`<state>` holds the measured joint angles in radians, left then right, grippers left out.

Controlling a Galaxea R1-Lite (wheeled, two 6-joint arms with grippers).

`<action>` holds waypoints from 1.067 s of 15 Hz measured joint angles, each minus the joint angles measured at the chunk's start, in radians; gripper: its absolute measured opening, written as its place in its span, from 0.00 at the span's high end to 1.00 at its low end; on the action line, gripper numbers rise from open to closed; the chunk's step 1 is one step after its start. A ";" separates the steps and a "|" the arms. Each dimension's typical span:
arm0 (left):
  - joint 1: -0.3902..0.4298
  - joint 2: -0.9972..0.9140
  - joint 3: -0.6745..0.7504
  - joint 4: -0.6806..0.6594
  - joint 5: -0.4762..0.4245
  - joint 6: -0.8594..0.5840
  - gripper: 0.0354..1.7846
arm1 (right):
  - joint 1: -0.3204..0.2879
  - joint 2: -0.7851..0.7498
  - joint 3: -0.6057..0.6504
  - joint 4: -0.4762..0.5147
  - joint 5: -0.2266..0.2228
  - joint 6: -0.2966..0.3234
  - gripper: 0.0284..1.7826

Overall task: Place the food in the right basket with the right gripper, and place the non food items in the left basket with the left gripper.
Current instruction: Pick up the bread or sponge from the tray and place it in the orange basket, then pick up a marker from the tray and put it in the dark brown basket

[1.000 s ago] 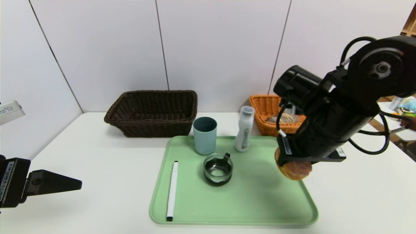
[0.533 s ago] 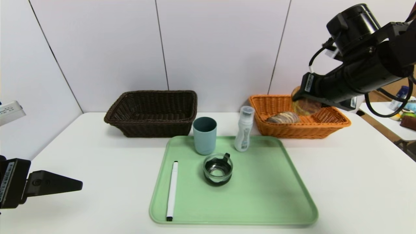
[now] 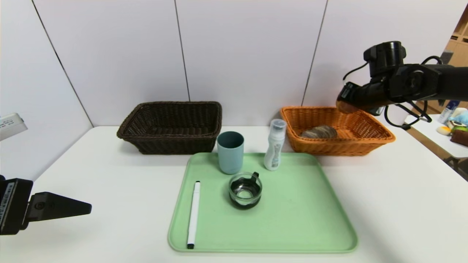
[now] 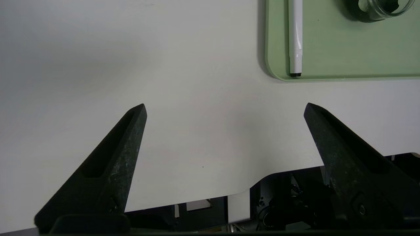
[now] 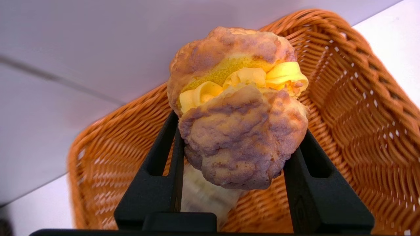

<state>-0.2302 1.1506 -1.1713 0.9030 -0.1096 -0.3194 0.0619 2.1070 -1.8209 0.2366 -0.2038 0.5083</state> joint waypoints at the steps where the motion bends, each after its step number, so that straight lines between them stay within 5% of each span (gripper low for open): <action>1: 0.000 0.000 0.000 0.000 0.000 0.000 0.06 | -0.009 0.026 -0.011 -0.003 0.000 -0.002 0.54; 3: 0.000 0.003 0.003 0.000 0.000 -0.002 0.06 | -0.014 0.060 -0.017 0.003 0.001 -0.001 0.53; 9: 0.000 0.012 0.007 0.000 0.001 -0.003 0.06 | -0.018 0.079 -0.021 0.006 0.006 0.000 0.26; 16: 0.000 0.011 0.007 0.000 0.003 -0.004 0.06 | -0.016 0.054 -0.019 0.034 0.009 -0.002 0.13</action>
<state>-0.2302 1.1617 -1.1643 0.9030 -0.1066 -0.3236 0.0455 2.1615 -1.8396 0.2702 -0.1951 0.5066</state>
